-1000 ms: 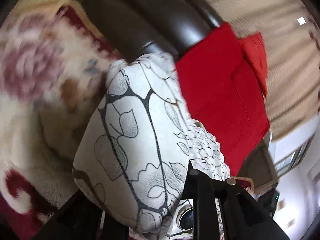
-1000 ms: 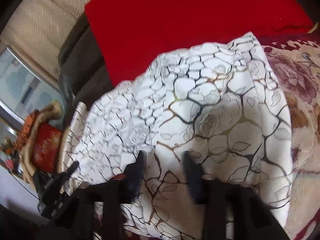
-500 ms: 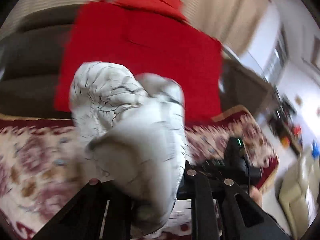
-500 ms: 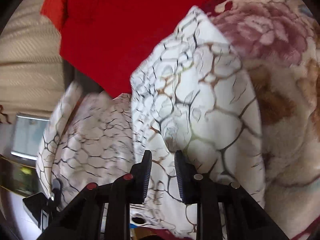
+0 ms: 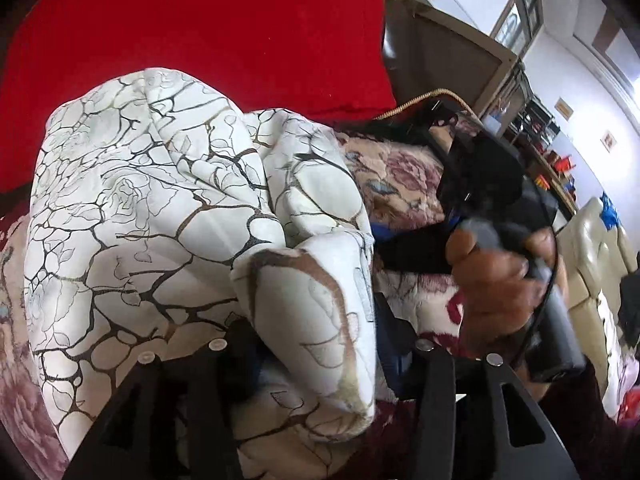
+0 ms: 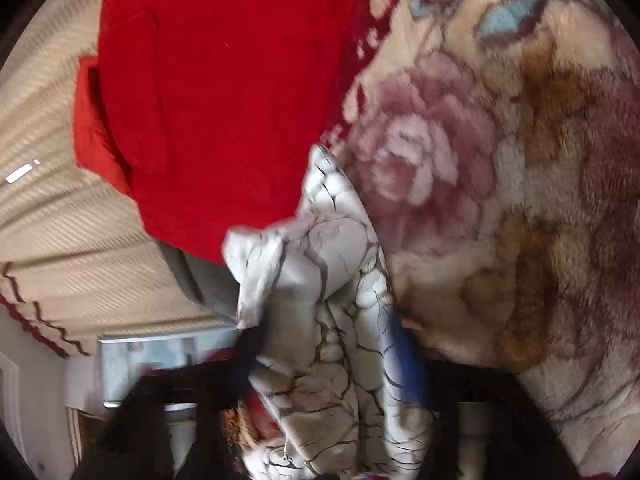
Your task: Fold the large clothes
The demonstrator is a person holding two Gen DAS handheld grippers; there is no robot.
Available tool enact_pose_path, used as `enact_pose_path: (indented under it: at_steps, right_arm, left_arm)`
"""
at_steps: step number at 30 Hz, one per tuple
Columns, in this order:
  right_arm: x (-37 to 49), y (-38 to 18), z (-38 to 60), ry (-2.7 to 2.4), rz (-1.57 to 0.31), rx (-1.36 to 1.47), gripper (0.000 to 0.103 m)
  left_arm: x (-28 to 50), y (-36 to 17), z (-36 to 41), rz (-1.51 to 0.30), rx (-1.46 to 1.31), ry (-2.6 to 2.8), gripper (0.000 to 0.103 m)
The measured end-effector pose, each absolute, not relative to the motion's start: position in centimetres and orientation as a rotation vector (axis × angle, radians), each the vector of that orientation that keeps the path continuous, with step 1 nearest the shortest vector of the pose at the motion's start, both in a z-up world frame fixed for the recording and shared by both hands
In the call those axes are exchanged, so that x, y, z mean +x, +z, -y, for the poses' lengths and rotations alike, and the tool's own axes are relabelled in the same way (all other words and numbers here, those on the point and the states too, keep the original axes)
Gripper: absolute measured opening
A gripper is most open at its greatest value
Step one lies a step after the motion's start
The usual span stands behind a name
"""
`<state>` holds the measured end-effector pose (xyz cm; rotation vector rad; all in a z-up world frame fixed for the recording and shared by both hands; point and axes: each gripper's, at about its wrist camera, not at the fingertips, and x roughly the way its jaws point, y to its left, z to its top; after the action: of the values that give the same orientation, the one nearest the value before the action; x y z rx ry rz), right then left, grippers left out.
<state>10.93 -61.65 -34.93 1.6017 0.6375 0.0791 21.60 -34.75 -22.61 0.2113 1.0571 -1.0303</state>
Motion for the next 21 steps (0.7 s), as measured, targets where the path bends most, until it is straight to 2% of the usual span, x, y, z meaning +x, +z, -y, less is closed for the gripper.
enact_pose_path:
  at_steps: [4, 9, 13, 16, 21]
  right_arm:
    - [11.8, -33.1, 61.0, 0.142, -0.558, 1.582, 0.082]
    - [16.5, -32.0, 59.1, 0.181, -0.660, 1.432, 0.083]
    - [19.1, -30.3, 57.0, 0.168, -0.730, 1.239, 0.083]
    - [20.6, -28.8, 55.3, 0.142, -0.756, 1.096, 0.083]
    - [22.6, -28.9, 52.3, 0.101, -0.833, 0.951, 0.081]
  left_arm:
    - [21.6, -22.8, 33.6, -1.033, 0.206, -1.057, 0.050]
    - [20.8, -22.0, 30.5, -1.026, 0.171, -1.122, 0.050]
    - [21.2, -18.9, 24.0, -1.003, 0.020, -1.223, 0.057]
    - [22.6, -17.3, 18.9, -0.919, 0.011, -1.121, 0.074]
    - [27.9, -20.8, 13.7, -1.011, -0.032, -0.833, 0.075]
